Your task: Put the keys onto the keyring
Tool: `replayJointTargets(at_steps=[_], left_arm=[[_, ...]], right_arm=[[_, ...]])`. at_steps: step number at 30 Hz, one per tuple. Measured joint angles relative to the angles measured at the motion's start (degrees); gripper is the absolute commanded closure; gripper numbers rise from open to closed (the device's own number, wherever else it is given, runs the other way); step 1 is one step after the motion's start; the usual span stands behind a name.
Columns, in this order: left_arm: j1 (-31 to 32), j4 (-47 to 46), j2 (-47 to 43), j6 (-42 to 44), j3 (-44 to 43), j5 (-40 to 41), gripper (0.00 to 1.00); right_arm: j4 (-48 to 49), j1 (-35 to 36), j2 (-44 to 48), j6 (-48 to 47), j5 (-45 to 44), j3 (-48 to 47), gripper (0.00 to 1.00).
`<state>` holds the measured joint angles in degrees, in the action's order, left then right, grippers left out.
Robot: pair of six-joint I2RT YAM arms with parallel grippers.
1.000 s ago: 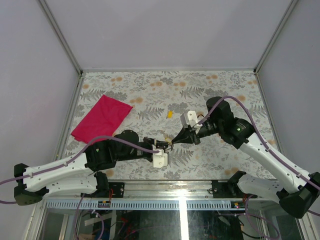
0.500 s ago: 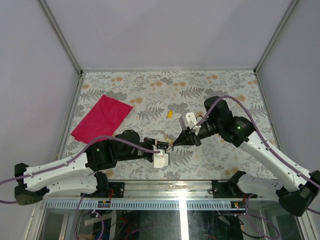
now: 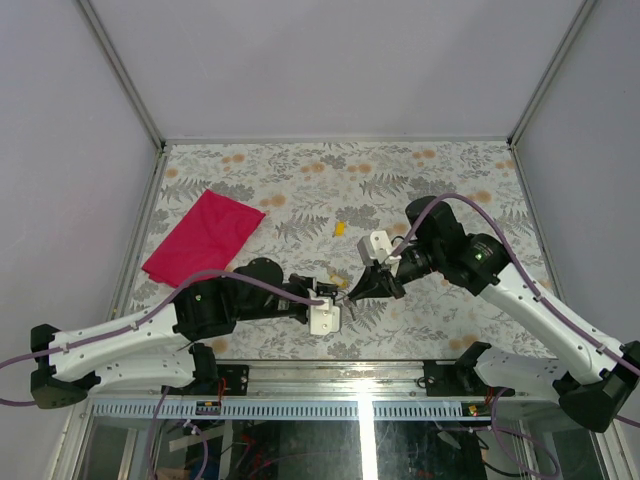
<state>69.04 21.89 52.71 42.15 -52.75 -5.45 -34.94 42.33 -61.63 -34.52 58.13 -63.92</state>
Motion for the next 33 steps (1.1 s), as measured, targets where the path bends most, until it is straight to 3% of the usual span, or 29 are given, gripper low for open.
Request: replayJointTargets(at_steps=[11,20,33], left_arm=[[0.02,0.76,0.92,-0.42,-0.94,0.28,1.00],[0.02,-0.57,0.92,-2.38,-0.94,1.86,1.00],[-0.04,-3.08,-1.18,-5.29,0.35,7.10,1.00]], right_arm=[[-0.33,0.07,1.60,0.35,-0.81,0.07,0.98],[8.26,0.13,7.28,5.11,-4.26,5.27,0.94],[13.57,0.50,10.49,10.40,-8.63,7.58,0.63]])
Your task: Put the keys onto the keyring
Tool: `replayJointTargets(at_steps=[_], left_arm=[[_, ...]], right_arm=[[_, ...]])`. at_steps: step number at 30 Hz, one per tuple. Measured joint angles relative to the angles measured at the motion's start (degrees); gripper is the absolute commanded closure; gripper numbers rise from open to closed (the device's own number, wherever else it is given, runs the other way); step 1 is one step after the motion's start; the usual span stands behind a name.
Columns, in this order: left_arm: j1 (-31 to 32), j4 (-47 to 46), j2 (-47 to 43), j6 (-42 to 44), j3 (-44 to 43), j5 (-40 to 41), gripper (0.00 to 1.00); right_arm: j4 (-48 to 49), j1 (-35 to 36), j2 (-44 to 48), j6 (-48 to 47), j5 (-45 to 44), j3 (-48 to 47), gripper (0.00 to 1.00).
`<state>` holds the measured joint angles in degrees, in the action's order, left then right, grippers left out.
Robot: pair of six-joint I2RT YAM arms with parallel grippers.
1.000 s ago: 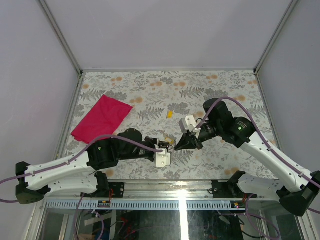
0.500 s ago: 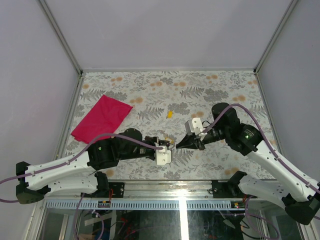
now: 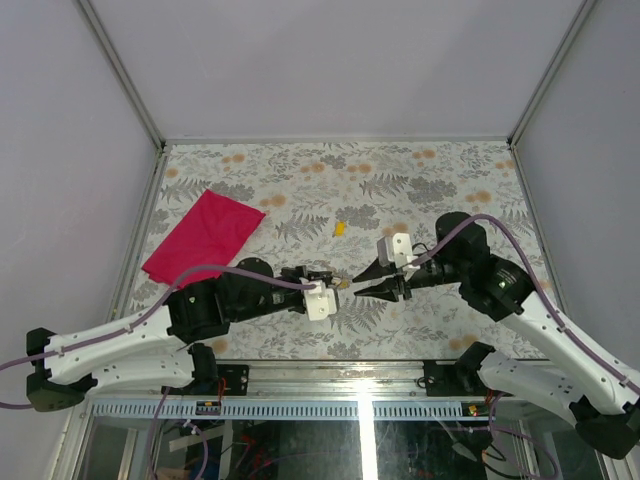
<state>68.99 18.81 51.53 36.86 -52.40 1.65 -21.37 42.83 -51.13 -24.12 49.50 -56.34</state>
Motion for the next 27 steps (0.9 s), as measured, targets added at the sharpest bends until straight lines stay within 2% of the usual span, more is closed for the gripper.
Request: replayJointTargets(at_steps=[4,12,20,27], left_arm=[[0.00,-2.51,-2.73,-1.75,2.23,1.66,1.00],[0.00,-9.01,-8.31,-6.56,5.49,1.38,1.00],[0.00,-15.67,-12.00,-11.91,7.50,-2.80,1.00],[0.00,-17.22,-12.33,-14.34,7.87,-5.66,1.00]], right_arm=[[4.48,0.09,3.93,4.09,-4.57,3.02,0.57],[19.02,0.20,12.48,14.47,-11.98,15.80,0.45],[31.39,0.20,10.45,22.03,-11.43,19.17,0.44],[38.86,0.20,7.21,26.45,-9.20,19.67,0.45]])
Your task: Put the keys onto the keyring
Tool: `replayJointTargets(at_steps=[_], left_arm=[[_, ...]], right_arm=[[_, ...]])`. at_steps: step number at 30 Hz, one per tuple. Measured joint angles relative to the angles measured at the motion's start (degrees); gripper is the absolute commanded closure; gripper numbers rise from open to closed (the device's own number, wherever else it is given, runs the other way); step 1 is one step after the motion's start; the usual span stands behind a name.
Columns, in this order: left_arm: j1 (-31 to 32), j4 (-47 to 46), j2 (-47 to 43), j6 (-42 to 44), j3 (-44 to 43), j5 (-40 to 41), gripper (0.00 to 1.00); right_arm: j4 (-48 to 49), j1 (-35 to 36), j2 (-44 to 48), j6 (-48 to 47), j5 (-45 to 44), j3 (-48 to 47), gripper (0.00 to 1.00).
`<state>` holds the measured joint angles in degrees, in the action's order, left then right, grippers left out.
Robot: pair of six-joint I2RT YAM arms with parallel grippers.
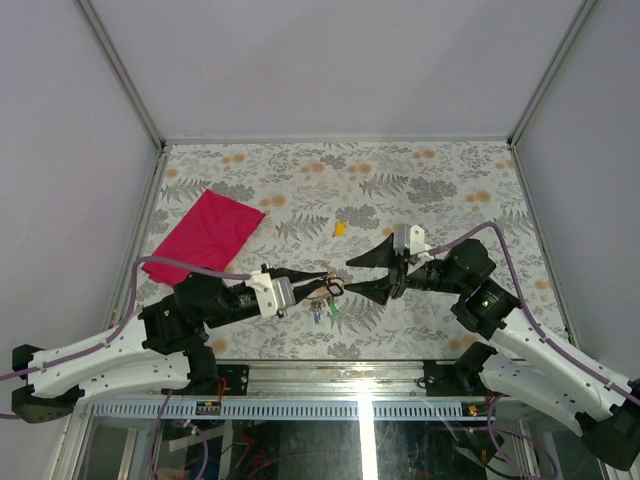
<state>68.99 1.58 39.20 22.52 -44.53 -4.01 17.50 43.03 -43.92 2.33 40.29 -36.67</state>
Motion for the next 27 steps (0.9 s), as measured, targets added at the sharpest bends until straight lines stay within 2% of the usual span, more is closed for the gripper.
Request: replayJointTargets(at_steps=[5,12,25,27], left_arm=[[0.00,-0.52,-0.04,-0.63,0.00,-0.76,1.00],[0.00,-0.79,-0.15,-0.87,0.00,-1.07,1.00],[0.00,-1.05,-0.11,-1.14,0.00,-1.16,1.00],[0.00,-1.49,-0.13,-1.25,0.13,-1.16,1.00]], right_arm=[[3.26,0.00,-2.03,2.51,2.38,0.11,0.48],[6.12,0.00,-4.20,5.20,5.07,0.22,0.60],[12.50,0.15,-7.96,9.84,7.37,0.61,0.75],[14.08,0.20,-8.26,10.67,7.41,0.74,0.84]])
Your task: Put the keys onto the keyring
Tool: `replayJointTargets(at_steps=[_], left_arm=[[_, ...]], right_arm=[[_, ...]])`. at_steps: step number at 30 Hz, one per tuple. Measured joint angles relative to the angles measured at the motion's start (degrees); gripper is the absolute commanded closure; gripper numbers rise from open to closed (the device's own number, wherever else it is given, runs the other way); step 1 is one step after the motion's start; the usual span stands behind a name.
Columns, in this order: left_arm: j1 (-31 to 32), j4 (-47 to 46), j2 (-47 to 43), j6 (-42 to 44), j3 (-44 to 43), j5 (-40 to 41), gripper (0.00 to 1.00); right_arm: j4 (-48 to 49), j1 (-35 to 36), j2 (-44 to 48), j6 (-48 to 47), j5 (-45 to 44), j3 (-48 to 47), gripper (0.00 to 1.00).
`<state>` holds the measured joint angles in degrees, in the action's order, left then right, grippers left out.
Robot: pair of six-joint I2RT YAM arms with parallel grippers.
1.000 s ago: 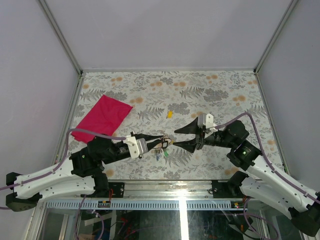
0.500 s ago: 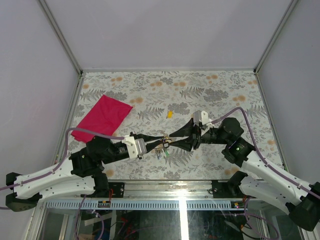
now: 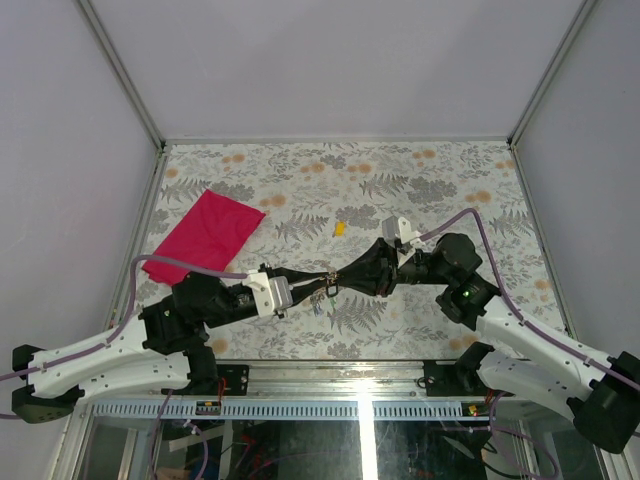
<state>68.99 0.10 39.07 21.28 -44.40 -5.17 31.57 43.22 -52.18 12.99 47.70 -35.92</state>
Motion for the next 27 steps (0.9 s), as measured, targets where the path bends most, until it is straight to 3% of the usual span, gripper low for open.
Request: replayJointTargets(at_steps=[2,4,8,15,27], left_arm=[[0.00,-0.72,0.00,-0.04,0.31,0.04,0.99],[-0.22,-1.36,-0.15,-0.26,0.61,0.74,0.97],[-0.31,-1.95,-0.59,-0.94,1.66,1.25,0.93],[-0.35,-3.54,-1.79,-1.99,3.13,2.84,0.84],[-0.35,-4.94,-8.22,-4.52,5.70,4.96,0.81]], right_arm=[[1.46,0.07,-0.28,0.76,0.20,0.22,0.95],[1.90,0.22,-0.44,1.11,0.68,0.33,1.00],[-1.92,0.46,-0.13,-1.70,-0.09,-0.44,1.00],[-19.89,1.20,2.01,-13.18,-4.72,-7.72,1.00],[-36.20,1.01,5.31,-24.11,-13.70,-15.19,1.00]])
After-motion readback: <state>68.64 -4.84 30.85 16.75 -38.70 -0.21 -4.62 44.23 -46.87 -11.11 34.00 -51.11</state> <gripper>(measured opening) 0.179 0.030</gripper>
